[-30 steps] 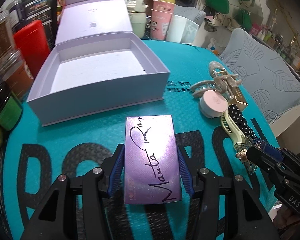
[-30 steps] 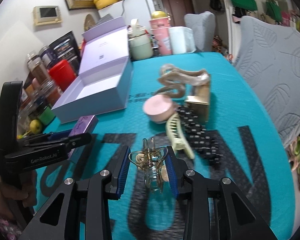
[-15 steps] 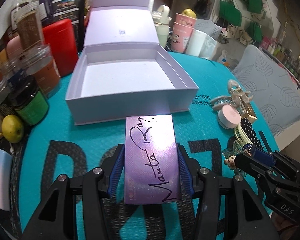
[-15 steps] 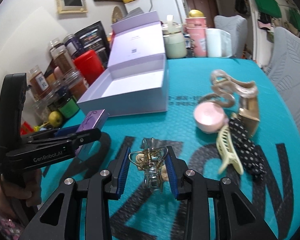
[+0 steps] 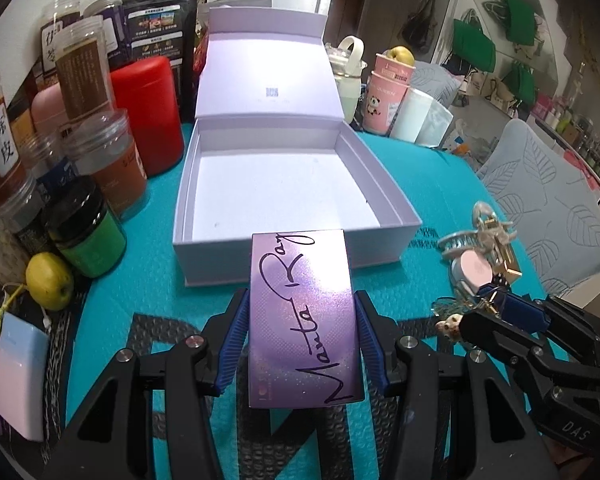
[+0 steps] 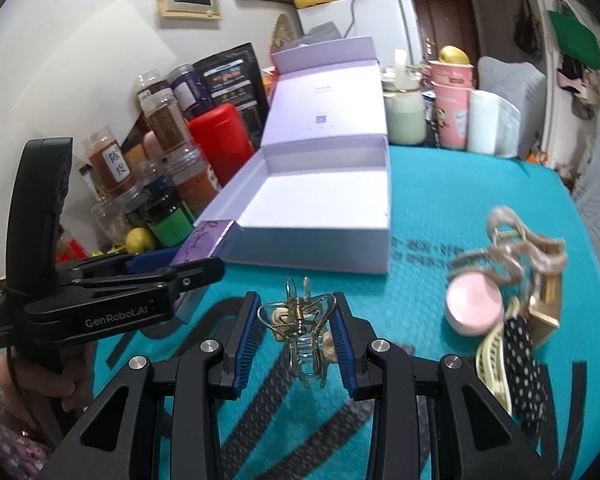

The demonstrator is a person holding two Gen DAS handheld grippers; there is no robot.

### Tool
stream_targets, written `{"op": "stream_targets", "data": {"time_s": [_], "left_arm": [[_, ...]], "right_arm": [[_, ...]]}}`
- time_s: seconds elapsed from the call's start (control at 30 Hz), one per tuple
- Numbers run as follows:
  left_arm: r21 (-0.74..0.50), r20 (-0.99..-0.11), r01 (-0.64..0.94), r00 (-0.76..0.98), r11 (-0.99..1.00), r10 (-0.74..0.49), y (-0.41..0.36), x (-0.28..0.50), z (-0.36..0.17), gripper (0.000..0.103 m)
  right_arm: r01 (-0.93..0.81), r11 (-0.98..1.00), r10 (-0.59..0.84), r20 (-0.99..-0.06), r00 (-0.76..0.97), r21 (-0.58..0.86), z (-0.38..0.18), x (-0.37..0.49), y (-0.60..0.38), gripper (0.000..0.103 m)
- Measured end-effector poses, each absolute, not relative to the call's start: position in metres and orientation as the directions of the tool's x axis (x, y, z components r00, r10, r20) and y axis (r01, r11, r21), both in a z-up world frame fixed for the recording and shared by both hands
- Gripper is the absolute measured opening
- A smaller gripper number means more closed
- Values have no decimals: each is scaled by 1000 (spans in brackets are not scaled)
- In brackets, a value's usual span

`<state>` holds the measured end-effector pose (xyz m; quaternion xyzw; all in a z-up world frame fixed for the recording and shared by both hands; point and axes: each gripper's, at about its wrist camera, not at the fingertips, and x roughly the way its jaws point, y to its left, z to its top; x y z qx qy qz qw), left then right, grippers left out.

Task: Organize rigid objects
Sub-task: 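Carry the purple card and gold clip into the open gift box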

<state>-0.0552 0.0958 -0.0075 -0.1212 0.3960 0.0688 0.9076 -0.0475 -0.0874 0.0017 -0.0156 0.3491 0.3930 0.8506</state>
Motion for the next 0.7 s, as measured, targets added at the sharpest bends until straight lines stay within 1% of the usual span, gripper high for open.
{"op": "stream_targets", "data": {"time_s": [0.43, 0.7], "left_arm": [[-163, -704, -185, 710, 969, 18, 105, -26, 11, 51], [-138, -668, -181, 743, 974, 44, 113, -7, 28, 51]], "right_arm": [[-726, 648, 689, -584, 430, 230, 28, -21, -66, 35], [-741, 633, 705, -562, 433, 223, 42, 2, -57, 35]]}}
